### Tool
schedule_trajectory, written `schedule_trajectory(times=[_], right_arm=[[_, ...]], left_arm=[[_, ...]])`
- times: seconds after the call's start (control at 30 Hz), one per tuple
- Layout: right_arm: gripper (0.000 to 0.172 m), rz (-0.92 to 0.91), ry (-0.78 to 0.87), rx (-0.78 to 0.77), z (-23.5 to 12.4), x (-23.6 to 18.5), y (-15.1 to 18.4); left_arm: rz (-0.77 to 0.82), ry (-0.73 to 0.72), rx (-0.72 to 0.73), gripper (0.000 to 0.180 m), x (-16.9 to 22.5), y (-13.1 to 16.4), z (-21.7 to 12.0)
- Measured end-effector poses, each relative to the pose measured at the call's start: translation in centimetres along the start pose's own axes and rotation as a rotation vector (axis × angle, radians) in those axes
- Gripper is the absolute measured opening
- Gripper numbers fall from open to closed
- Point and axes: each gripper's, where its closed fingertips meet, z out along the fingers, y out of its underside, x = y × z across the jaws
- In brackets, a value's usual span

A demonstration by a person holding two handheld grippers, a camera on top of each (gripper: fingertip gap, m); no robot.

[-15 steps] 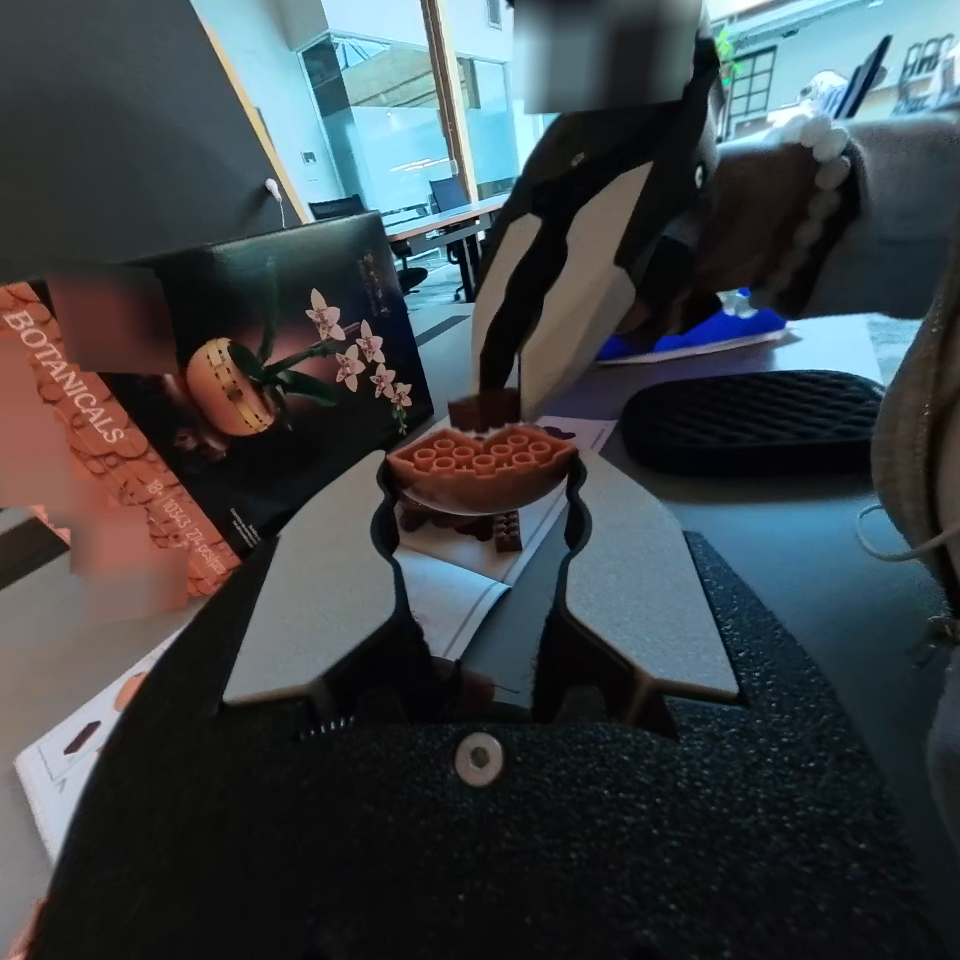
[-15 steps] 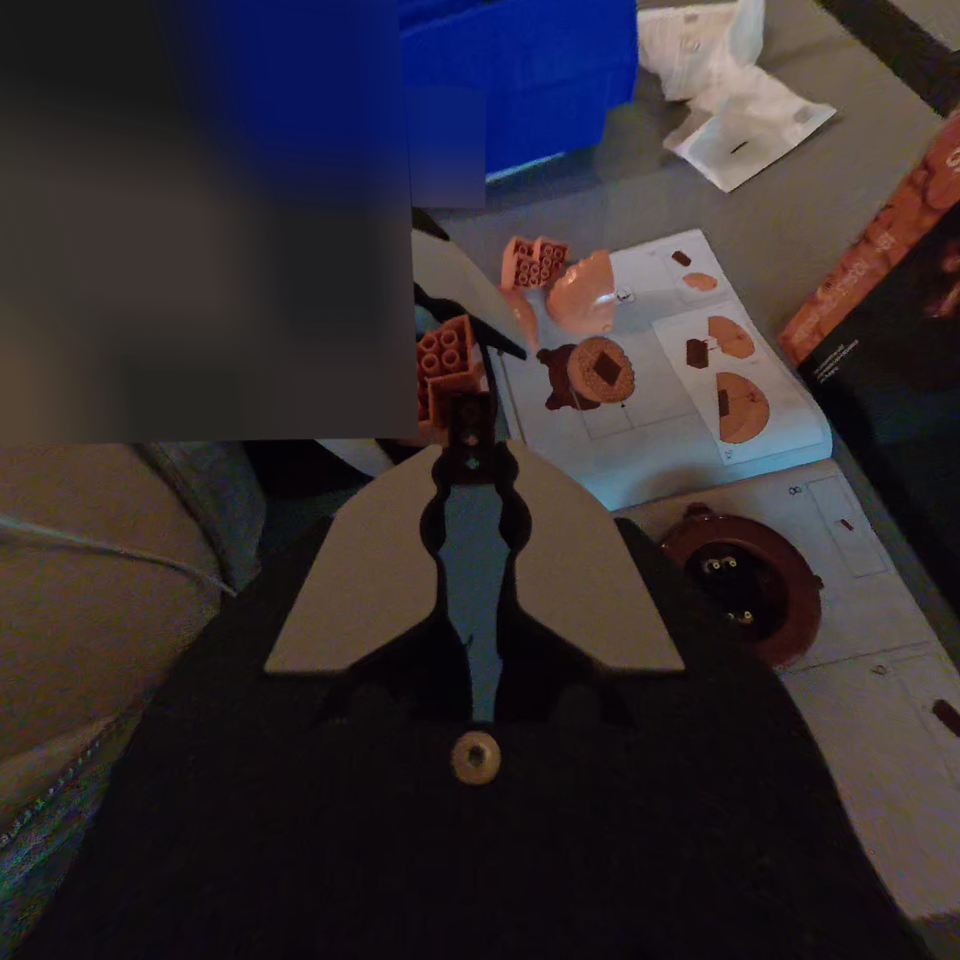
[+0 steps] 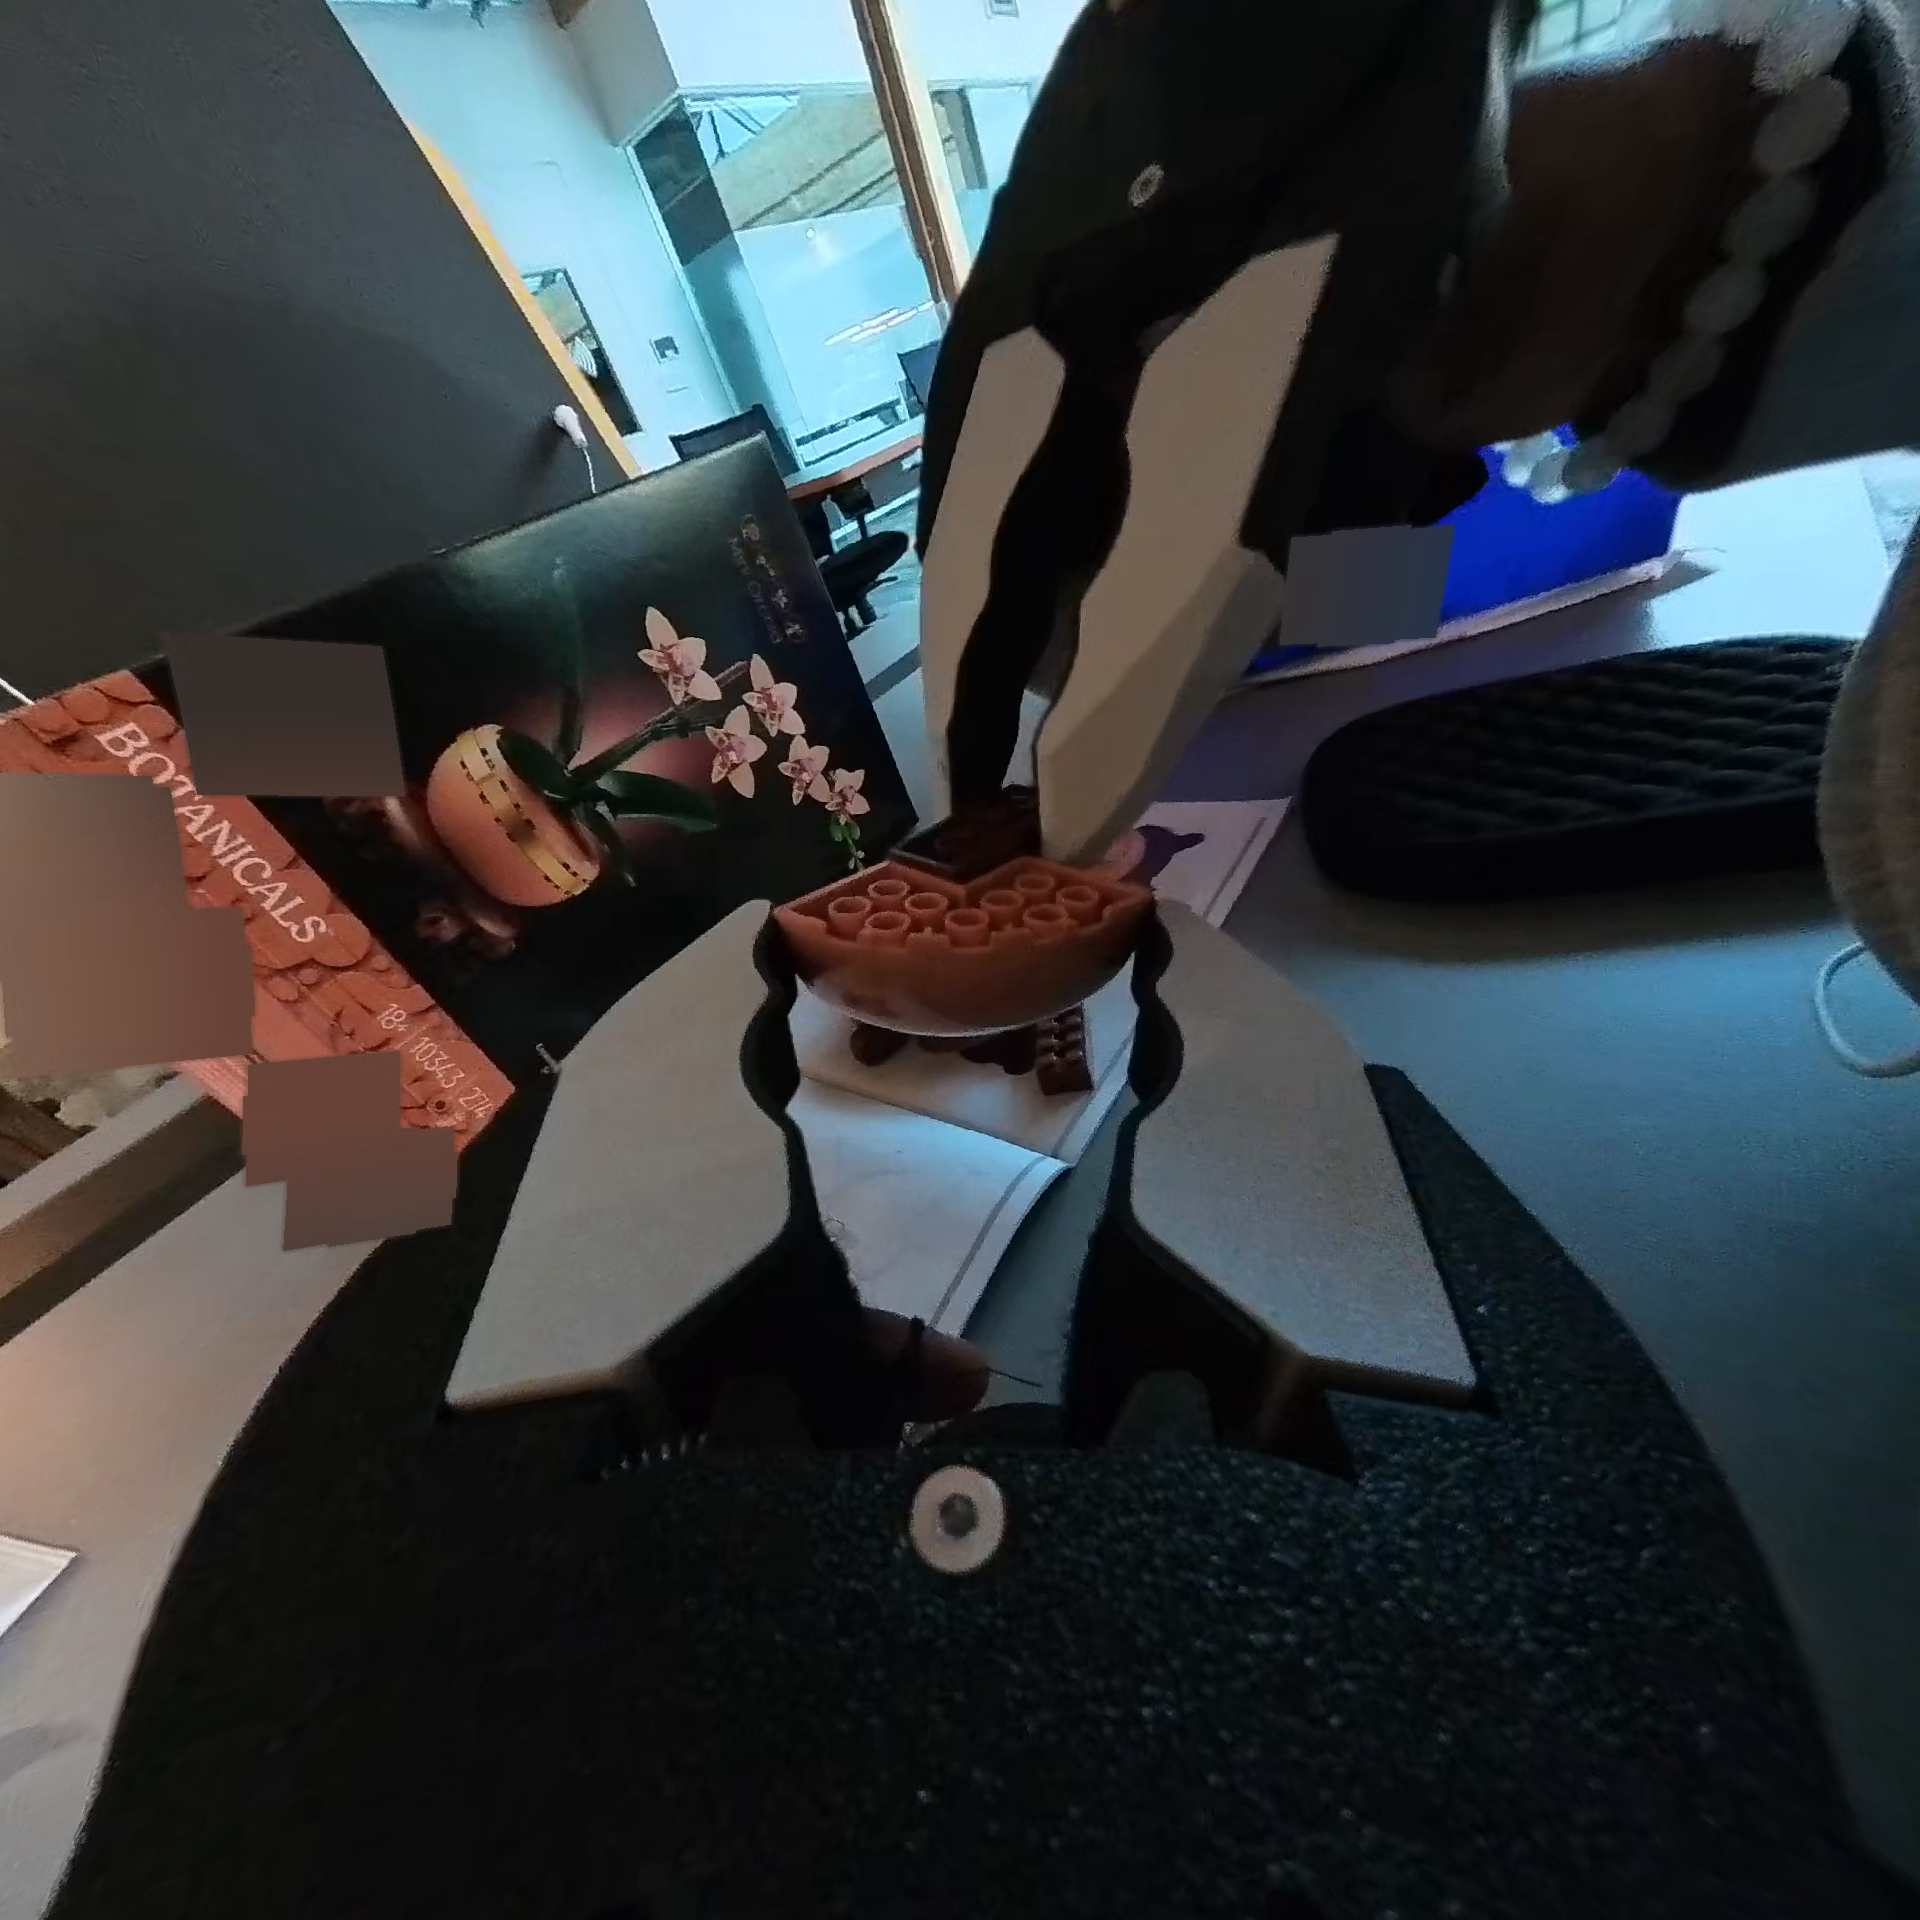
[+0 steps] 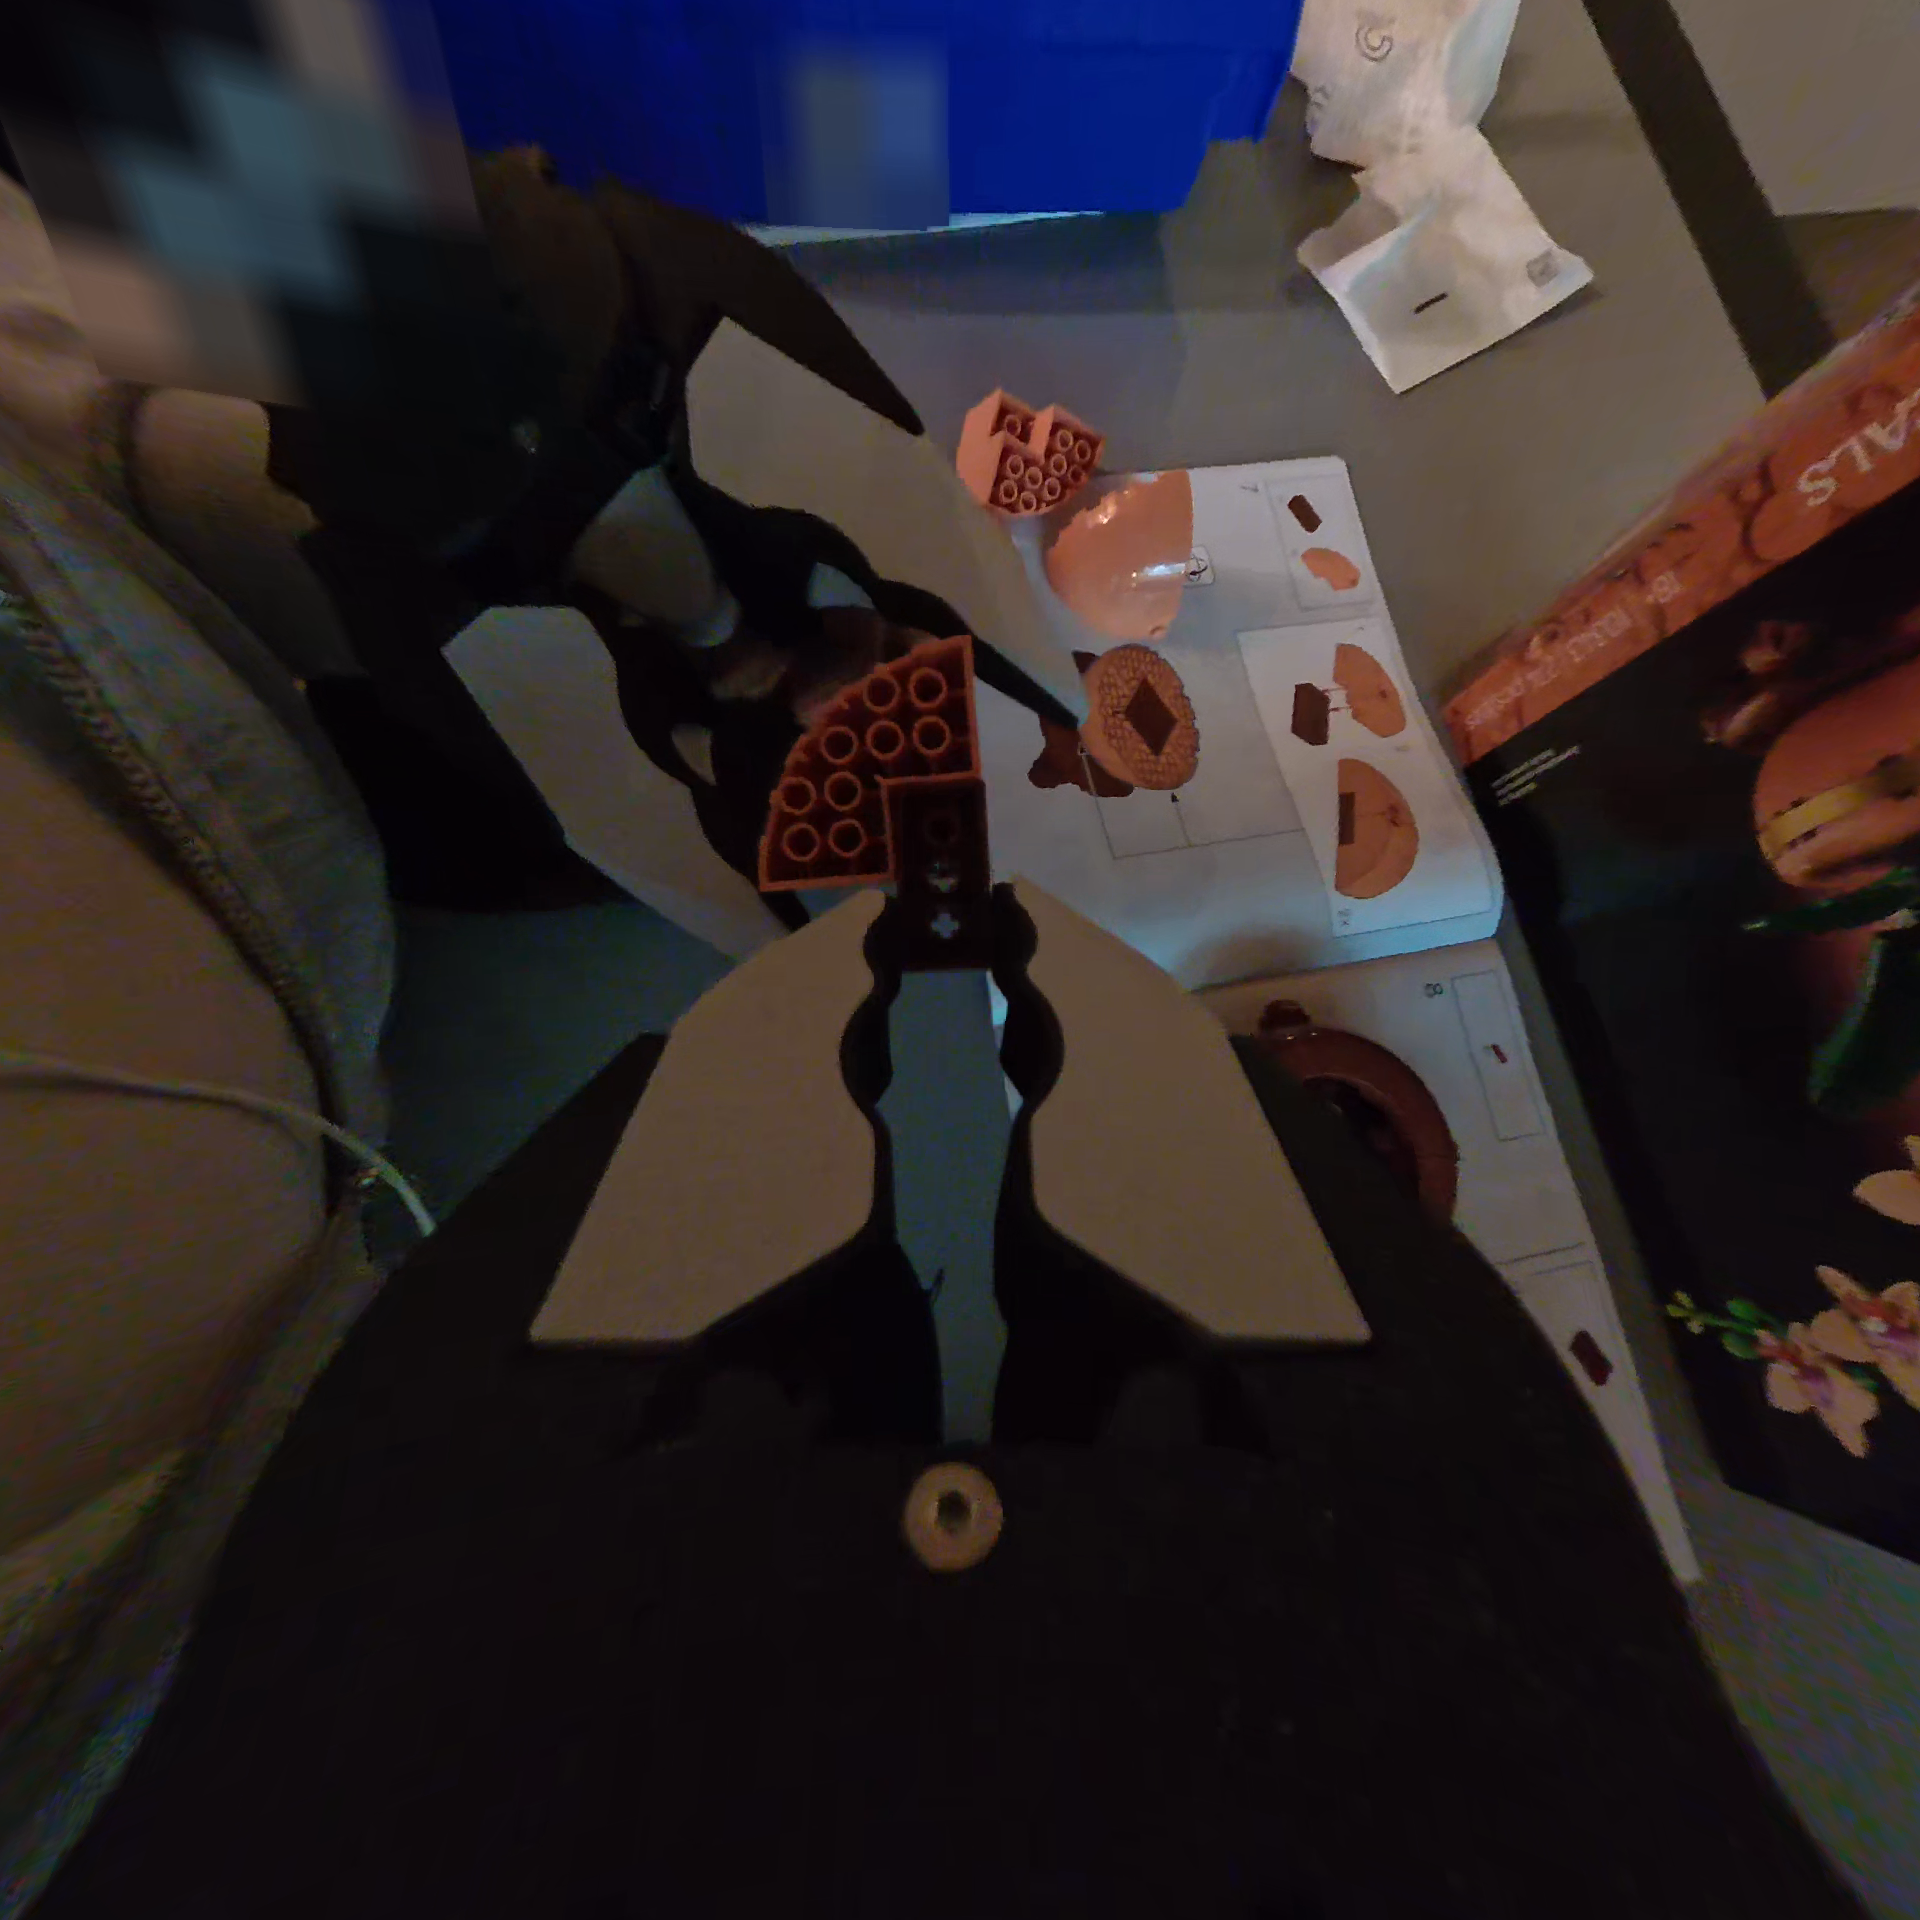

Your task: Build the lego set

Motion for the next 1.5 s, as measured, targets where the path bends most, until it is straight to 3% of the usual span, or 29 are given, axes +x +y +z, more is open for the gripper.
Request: schedule_trajectory(times=[0.8, 1.03, 1.2, 1.5], right_arm=[[0.015, -0.122, 0.008, -0.108, 0.0, 0.0, -0.9], [0.015, -0.17, 0.006, -0.188, 0.2, 0.1, -0.2], [0.015, -0.095, -0.018, -0.204, 0.3, 0.6, 1.3], [0.015, 0.061, -0.018, -0.174, -0.8, 1.1, 4.2]], left_arm=[[-0.043, -0.016, 0.092, 0.063, -0.5, -1.2, -0.2], [0.039, -0.05, 0.057, 0.062, -0.3, -1.0, -0.1], [-0.04, 0.028, -0.005, 0.062, 0.2, -0.1, 0.9], [-0.026, 0.205, -0.106, 0.063, 1.9, 0.9, 3.5]])
